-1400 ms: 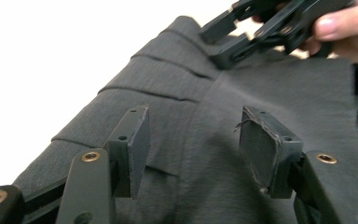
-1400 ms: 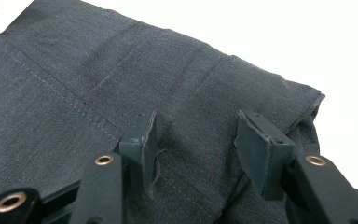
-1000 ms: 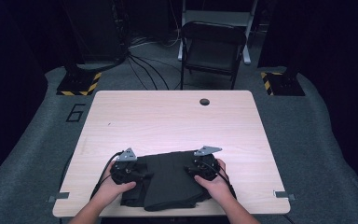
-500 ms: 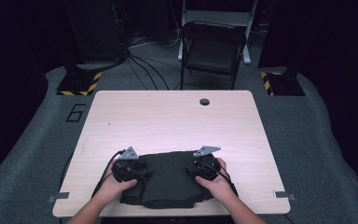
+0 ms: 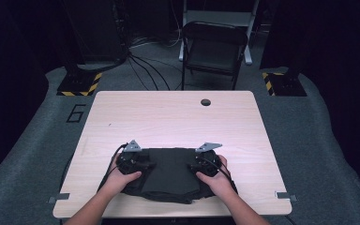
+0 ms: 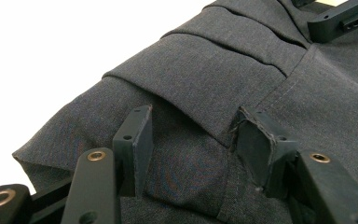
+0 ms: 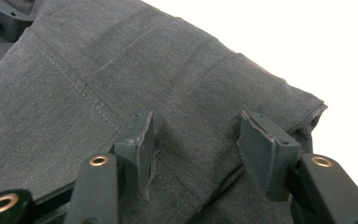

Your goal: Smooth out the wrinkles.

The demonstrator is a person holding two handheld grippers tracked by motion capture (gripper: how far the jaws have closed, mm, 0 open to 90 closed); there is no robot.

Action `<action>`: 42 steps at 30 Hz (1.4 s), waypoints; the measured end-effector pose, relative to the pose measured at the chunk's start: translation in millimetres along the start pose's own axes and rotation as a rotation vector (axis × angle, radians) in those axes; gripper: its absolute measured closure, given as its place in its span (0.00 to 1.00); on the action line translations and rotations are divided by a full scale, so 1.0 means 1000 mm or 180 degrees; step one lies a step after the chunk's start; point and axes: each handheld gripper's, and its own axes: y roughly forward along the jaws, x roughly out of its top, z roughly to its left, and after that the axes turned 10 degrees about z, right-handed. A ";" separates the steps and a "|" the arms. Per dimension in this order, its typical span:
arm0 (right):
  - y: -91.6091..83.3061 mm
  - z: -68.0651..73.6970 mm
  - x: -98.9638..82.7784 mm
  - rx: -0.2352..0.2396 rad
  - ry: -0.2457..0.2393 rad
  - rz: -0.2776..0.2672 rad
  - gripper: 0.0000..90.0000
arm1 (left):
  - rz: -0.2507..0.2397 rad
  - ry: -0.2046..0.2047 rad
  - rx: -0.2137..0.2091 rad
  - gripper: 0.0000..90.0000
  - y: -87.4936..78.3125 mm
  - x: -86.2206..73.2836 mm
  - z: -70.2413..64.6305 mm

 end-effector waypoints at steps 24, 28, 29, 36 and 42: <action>0.016 -0.031 0.026 -0.0169 0.0279 0.0019 0.48 | -0.0079 -0.0120 0.0142 0.51 0.016 0.022 0.018; 0.018 -0.033 0.027 -0.0151 0.0392 -0.0015 0.48 | -0.0057 -0.0108 0.0149 0.51 0.016 0.023 0.019; 0.018 -0.034 0.027 -0.0147 0.0373 -0.0023 0.48 | -0.0071 -0.0115 0.0160 0.51 0.017 0.023 0.019; 0.019 -0.035 0.027 -0.0147 0.0383 -0.0030 0.48 | -0.0086 -0.0141 0.0158 0.51 0.017 0.023 0.019; 0.019 -0.036 0.027 -0.0147 0.0375 -0.0038 0.48 | -0.0093 -0.0156 0.0154 0.51 0.017 0.023 0.019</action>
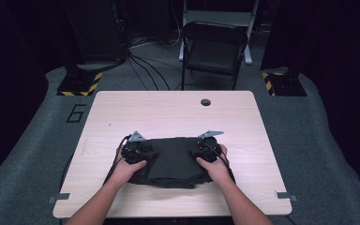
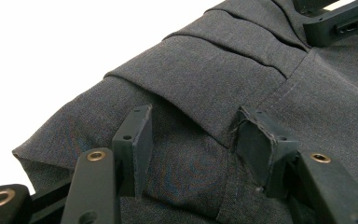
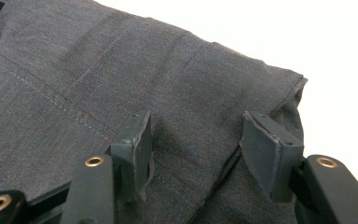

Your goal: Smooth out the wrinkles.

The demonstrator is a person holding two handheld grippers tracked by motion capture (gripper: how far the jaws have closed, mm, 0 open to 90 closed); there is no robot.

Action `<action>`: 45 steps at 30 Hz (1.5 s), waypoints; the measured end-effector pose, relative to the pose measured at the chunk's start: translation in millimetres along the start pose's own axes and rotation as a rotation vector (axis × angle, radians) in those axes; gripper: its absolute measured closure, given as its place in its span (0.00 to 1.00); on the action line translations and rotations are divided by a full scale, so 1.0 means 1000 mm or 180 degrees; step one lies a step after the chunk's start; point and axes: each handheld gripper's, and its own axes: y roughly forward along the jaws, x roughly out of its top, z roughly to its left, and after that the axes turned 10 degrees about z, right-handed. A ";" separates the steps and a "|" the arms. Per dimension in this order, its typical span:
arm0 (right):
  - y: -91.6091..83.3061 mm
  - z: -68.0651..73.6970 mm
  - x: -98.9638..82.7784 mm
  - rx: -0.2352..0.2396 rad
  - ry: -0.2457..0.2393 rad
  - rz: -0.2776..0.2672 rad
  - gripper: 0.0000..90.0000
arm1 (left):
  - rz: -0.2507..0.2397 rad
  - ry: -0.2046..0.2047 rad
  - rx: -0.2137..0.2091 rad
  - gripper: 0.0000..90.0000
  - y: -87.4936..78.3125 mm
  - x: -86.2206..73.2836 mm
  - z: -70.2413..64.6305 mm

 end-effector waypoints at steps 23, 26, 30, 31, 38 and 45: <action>-0.012 0.006 -0.003 0.0072 -0.0039 -0.0003 0.46 | -0.0019 -0.0065 0.0038 0.47 -0.015 -0.007 -0.002; -0.015 0.009 -0.005 0.0086 -0.0026 -0.0012 0.46 | -0.0058 -0.0088 0.0055 0.47 -0.018 -0.007 -0.003; -0.022 0.010 -0.007 0.0112 -0.0086 -0.0045 0.46 | -0.0066 -0.0112 0.0043 0.47 -0.027 -0.007 -0.003; -0.024 0.011 -0.007 0.0119 -0.0090 -0.0050 0.46 | -0.0063 -0.0078 0.0044 0.47 -0.029 -0.007 -0.003; -0.039 0.016 -0.011 0.0194 -0.0107 -0.0107 0.46 | -0.0110 -0.0049 0.0044 0.47 -0.043 -0.010 -0.007; -0.049 0.021 -0.016 0.0231 -0.0217 -0.0140 0.46 | -0.0160 0.0020 0.0013 0.47 -0.055 -0.013 -0.016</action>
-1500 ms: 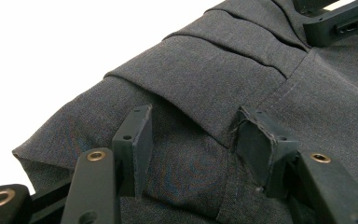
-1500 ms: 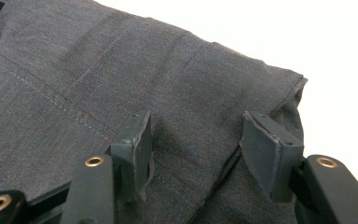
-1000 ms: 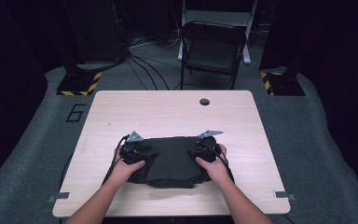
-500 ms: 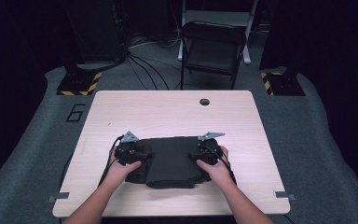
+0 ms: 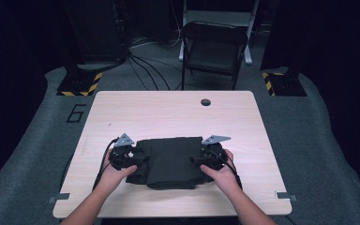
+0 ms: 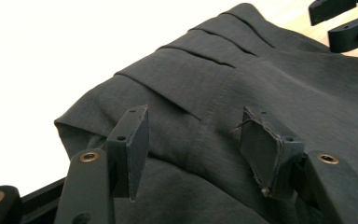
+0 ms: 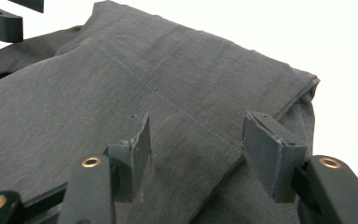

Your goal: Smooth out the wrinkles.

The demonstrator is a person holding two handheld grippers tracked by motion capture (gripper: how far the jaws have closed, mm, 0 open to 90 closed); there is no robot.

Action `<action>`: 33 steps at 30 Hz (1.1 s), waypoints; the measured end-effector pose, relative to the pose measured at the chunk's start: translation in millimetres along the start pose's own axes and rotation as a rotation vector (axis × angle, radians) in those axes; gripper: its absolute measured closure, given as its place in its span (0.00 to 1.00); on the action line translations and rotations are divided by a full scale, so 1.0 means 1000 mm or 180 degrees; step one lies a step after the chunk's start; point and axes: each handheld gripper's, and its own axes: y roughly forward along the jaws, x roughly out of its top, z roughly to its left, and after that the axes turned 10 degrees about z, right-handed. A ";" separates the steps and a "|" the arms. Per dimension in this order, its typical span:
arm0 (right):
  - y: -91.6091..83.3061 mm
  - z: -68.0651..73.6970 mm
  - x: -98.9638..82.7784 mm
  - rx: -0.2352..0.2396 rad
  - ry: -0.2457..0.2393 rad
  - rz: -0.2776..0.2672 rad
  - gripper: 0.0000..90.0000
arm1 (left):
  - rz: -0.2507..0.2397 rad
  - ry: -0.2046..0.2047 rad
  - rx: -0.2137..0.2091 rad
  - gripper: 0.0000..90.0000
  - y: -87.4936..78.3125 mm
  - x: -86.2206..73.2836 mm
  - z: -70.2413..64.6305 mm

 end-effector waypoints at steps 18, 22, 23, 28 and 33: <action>-0.030 0.024 -0.025 0.0095 -0.0195 -0.0080 0.46 | 0.0002 0.0172 -0.0107 0.47 -0.025 -0.022 -0.020; -0.040 0.020 -0.035 0.0089 -0.0129 -0.0102 0.46 | -0.0037 0.0097 -0.0076 0.47 -0.035 -0.029 -0.017; -0.042 0.019 -0.037 0.0103 -0.0108 -0.0123 0.46 | -0.0049 0.0081 -0.0062 0.47 -0.039 -0.031 -0.017; -0.057 0.012 -0.049 0.0047 -0.0012 -0.0182 0.46 | -0.0047 0.0018 -0.0047 0.47 -0.051 -0.038 -0.014; -0.067 0.002 -0.061 0.0047 0.0181 -0.0201 0.45 | -0.0052 -0.0067 0.0006 0.46 -0.062 -0.046 -0.009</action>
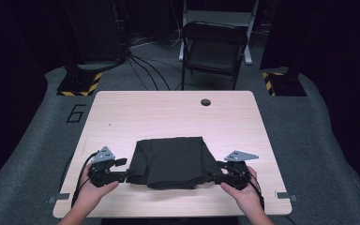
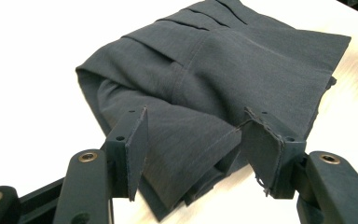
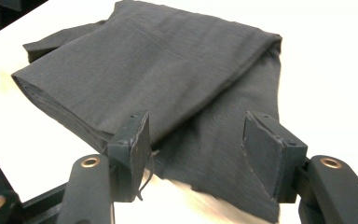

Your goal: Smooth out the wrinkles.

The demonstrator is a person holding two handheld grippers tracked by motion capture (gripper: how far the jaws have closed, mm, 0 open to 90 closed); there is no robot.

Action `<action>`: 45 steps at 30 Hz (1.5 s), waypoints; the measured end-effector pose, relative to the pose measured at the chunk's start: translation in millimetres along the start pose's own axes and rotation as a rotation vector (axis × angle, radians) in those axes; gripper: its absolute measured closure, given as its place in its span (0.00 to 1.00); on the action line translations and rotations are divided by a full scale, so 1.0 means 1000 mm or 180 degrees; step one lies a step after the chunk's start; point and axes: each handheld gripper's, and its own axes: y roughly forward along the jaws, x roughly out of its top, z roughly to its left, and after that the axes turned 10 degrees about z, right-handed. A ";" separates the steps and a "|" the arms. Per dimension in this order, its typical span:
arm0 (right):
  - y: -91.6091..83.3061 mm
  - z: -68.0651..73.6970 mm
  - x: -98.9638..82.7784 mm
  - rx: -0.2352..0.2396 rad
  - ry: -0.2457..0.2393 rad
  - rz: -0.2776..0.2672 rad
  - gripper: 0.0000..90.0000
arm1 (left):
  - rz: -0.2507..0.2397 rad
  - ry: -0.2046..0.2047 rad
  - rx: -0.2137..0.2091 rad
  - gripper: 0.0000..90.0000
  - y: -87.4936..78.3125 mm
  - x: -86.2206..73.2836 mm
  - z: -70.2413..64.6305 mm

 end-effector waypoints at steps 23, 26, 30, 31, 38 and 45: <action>0.019 -0.020 -0.018 -0.0188 0.0121 0.0116 0.45 | -0.0040 -0.0412 0.0340 0.44 0.000 -0.046 0.043; 0.022 -0.022 -0.017 -0.0242 0.0055 0.0147 0.45 | -0.0034 -0.0439 0.0406 0.44 -0.002 -0.049 0.049; 0.027 -0.027 -0.015 -0.0250 0.0068 0.0172 0.45 | 0.0023 -0.0464 0.0456 0.44 -0.002 -0.053 0.051; 0.029 -0.029 -0.015 -0.0254 0.0067 0.0188 0.45 | 0.0003 -0.0489 0.0465 0.44 -0.001 -0.054 0.051; 0.033 -0.028 -0.014 -0.0252 0.0022 0.0252 0.45 | 0.0121 -0.0453 0.0407 0.44 0.005 -0.053 0.048; 0.034 -0.023 -0.017 -0.0305 -0.0032 0.0343 0.45 | 0.0231 -0.0393 0.0393 0.44 0.014 -0.050 0.044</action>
